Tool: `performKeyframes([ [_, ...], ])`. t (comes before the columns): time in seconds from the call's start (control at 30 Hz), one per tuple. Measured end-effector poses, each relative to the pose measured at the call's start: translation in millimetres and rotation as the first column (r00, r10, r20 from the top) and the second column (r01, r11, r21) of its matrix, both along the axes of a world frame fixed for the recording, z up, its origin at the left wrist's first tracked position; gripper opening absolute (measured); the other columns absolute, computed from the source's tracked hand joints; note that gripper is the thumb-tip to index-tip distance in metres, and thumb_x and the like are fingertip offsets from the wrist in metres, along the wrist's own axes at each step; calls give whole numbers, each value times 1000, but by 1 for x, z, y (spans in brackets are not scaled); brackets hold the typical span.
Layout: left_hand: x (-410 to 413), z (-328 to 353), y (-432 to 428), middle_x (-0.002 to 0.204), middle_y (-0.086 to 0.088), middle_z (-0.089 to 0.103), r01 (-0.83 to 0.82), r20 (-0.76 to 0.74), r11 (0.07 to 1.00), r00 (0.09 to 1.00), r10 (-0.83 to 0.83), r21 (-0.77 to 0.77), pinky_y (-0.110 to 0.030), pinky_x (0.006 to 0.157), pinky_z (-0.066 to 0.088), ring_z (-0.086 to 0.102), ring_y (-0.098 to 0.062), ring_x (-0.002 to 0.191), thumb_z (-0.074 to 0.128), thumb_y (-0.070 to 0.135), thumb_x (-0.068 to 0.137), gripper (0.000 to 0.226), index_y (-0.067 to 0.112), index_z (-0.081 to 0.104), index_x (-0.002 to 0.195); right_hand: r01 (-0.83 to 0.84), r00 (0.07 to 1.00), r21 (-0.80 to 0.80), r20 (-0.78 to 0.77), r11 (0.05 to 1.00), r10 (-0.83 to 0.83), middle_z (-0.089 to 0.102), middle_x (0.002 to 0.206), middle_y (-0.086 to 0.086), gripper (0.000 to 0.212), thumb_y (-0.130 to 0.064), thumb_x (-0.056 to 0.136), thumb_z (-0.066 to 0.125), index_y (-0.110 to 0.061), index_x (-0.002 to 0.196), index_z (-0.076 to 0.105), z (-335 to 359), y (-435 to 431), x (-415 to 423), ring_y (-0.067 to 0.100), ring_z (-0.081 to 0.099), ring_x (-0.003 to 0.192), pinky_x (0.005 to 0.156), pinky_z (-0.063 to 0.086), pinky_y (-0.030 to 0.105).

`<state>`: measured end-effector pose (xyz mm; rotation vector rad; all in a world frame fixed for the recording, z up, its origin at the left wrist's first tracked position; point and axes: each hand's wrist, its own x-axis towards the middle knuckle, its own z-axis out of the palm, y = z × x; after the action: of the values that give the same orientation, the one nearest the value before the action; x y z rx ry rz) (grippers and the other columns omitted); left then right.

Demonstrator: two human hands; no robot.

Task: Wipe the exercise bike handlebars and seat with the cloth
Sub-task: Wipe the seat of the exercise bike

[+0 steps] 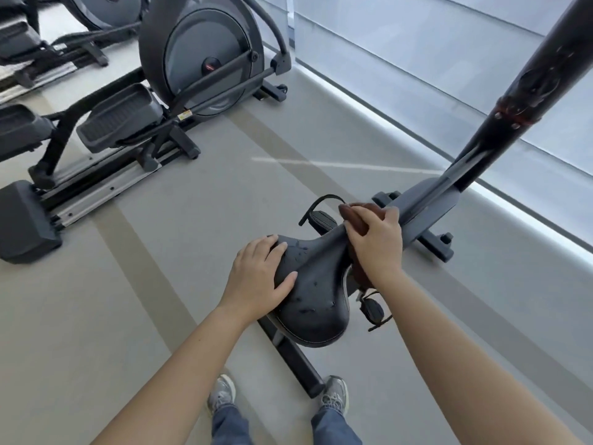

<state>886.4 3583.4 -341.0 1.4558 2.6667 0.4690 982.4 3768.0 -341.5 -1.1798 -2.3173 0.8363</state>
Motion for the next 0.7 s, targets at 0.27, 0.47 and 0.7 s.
performKeyframes([
  [0.27, -17, 2, 2, 99, -15, 62, 117, -19, 993, 993, -117, 8, -42, 71, 48, 55, -36, 85, 76, 36, 65, 48, 4, 64, 100, -103, 995, 16, -2, 995, 103, 45, 93, 0, 29, -28, 76, 72, -34, 104, 68, -3, -98, 62, 19, 51, 86, 78, 43, 28],
  [0.47, -26, 6, 2, 89, -16, 59, 211, -31, 977, 977, -211, -14, -39, 63, 44, 51, -34, 79, 71, 41, 69, 44, 4, 62, 90, 99, 994, -40, 40, 994, -97, 45, 97, 0, 29, -30, 79, 70, -31, 108, 67, -1, -128, 61, 20, 50, 93, 81, 40, 25],
  [0.7, -31, 2, 5, 85, -15, 57, 231, -49, 973, 972, -231, -7, -38, 62, 42, 50, -32, 78, 70, 44, 70, 44, 5, 61, 88, 291, 956, -17, 34, 956, -291, 45, 115, 14, 35, -33, 86, 61, -26, 119, 61, 2, -51, -6, 34, 47, 106, 95, 40, 39],
])
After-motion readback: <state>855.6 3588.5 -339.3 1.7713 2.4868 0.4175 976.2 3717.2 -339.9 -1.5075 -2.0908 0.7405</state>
